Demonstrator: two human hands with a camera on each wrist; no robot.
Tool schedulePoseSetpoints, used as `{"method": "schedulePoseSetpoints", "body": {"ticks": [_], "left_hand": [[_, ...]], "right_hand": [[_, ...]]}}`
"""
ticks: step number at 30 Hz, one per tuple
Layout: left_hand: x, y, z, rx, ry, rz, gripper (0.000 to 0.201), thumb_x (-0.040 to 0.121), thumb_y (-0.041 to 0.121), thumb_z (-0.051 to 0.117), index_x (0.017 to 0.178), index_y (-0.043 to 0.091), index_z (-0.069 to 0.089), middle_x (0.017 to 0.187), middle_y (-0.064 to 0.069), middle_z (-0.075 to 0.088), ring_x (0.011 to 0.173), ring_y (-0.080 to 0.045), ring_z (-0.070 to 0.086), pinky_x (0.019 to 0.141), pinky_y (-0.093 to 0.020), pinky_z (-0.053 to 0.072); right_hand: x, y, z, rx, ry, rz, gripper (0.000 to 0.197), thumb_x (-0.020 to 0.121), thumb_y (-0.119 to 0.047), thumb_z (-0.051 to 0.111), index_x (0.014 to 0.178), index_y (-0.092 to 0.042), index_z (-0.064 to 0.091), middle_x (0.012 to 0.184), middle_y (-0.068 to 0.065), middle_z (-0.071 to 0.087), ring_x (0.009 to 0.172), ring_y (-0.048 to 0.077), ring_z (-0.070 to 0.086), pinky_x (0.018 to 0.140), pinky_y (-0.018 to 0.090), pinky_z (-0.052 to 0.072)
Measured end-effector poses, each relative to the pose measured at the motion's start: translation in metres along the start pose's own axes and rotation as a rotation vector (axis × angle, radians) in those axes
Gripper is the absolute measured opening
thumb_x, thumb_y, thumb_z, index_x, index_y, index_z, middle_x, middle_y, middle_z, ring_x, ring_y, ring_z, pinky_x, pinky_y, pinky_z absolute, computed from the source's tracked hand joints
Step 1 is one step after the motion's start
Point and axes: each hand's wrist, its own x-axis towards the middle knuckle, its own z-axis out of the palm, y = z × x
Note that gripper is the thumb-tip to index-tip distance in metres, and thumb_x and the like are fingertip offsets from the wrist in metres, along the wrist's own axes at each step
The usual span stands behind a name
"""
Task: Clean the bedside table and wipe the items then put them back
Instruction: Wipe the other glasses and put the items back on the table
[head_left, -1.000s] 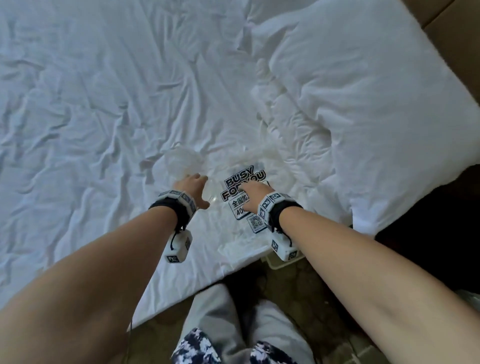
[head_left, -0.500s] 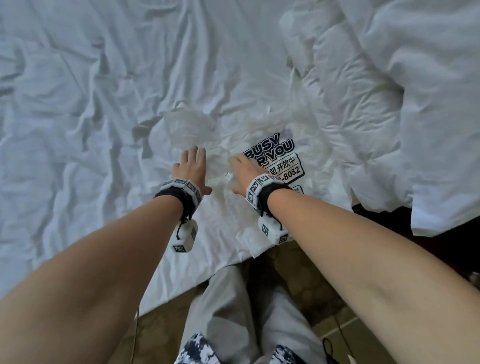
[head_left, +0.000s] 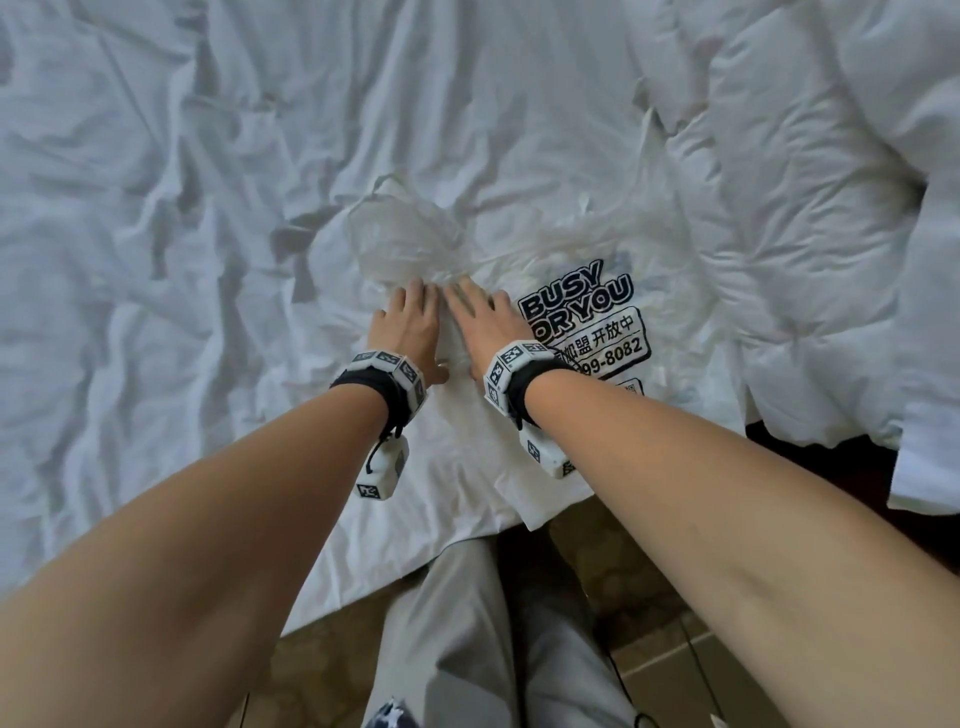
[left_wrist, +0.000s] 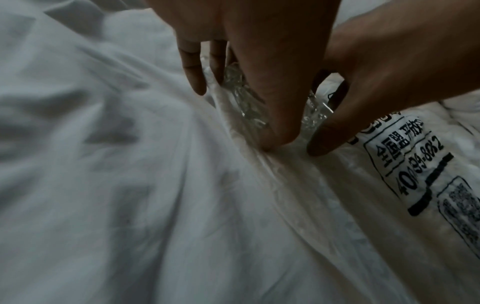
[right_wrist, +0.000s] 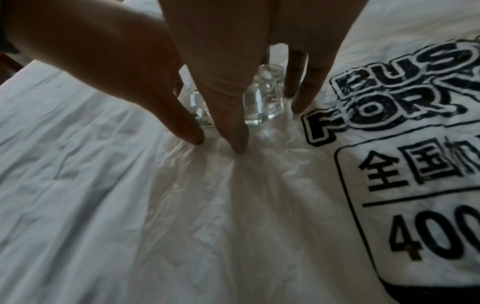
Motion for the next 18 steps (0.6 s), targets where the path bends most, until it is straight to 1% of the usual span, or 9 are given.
{"method": "schedulePoseSetpoints", "body": {"ticks": [2,4,6,9,12,15,18], "left_hand": [[0.003,-0.001,-0.004,0.018,-0.011,-0.001,0.124,0.051,0.053,0.087,0.144,0.004,0.022,0.139,-0.01,0.032,0.124,-0.032,0.036,0.096,-0.046,0.043],[0.005,-0.002,-0.009,0.043,-0.018,0.001,0.125,0.048,0.055,0.087,0.144,0.005,0.024,0.137,-0.008,0.035,0.123,-0.029,0.037,0.097,-0.045,0.039],[0.004,-0.003,-0.016,0.076,-0.018,0.009,0.123,0.047,0.057,0.085,0.143,0.009,0.026,0.135,-0.005,0.037,0.121,-0.026,0.038,0.096,-0.044,0.036],[-0.004,0.002,-0.032,0.144,-0.02,0.047,0.122,0.046,0.06,0.083,0.143,0.012,0.027,0.135,-0.003,0.038,0.12,-0.024,0.038,0.096,-0.043,0.034],[-0.017,0.016,-0.055,0.208,-0.023,0.102,0.12,0.046,0.064,0.081,0.142,0.014,0.028,0.134,-0.001,0.042,0.12,-0.023,0.039,0.097,-0.041,0.034],[-0.034,0.041,-0.081,0.238,-0.01,0.155,0.117,0.047,0.064,0.082,0.14,0.014,0.031,0.134,-0.001,0.046,0.121,-0.023,0.039,0.098,-0.039,0.033],[-0.053,0.076,-0.106,0.24,0.008,0.21,0.118,0.05,0.06,0.084,0.142,0.013,0.029,0.137,-0.002,0.044,0.125,-0.024,0.037,0.103,-0.039,0.033]], "right_hand": [[0.003,0.001,-0.004,0.027,-0.006,-0.001,0.107,0.077,-0.029,0.079,0.155,-0.022,0.005,0.16,0.0,0.007,0.129,0.036,0.034,0.108,0.043,0.037],[0.005,0.002,-0.008,0.053,-0.016,-0.012,0.117,0.068,-0.025,0.086,0.154,-0.022,0.008,0.158,0.0,0.01,0.125,0.036,0.037,0.103,0.043,0.043],[0.003,0.003,-0.012,0.064,-0.024,-0.019,0.124,0.059,-0.025,0.091,0.153,-0.021,0.01,0.156,0.0,0.013,0.125,0.036,0.038,0.101,0.043,0.046],[-0.011,0.009,-0.022,0.093,-0.031,-0.004,0.125,0.058,-0.029,0.091,0.153,-0.02,0.01,0.153,0.001,0.018,0.125,0.034,0.038,0.097,0.042,0.048],[-0.037,0.018,-0.038,0.126,-0.015,0.006,0.122,0.057,-0.031,0.09,0.152,-0.018,0.015,0.15,0.002,0.02,0.127,0.033,0.036,0.095,0.043,0.05],[-0.07,0.032,-0.055,0.157,0.018,0.038,0.117,0.057,-0.032,0.089,0.15,-0.017,0.019,0.147,0.004,0.022,0.128,0.035,0.036,0.097,0.046,0.049],[-0.111,0.052,-0.07,0.199,0.071,0.073,0.117,0.056,-0.032,0.089,0.149,-0.017,0.021,0.146,0.003,0.023,0.128,0.033,0.037,0.098,0.048,0.048]]}}
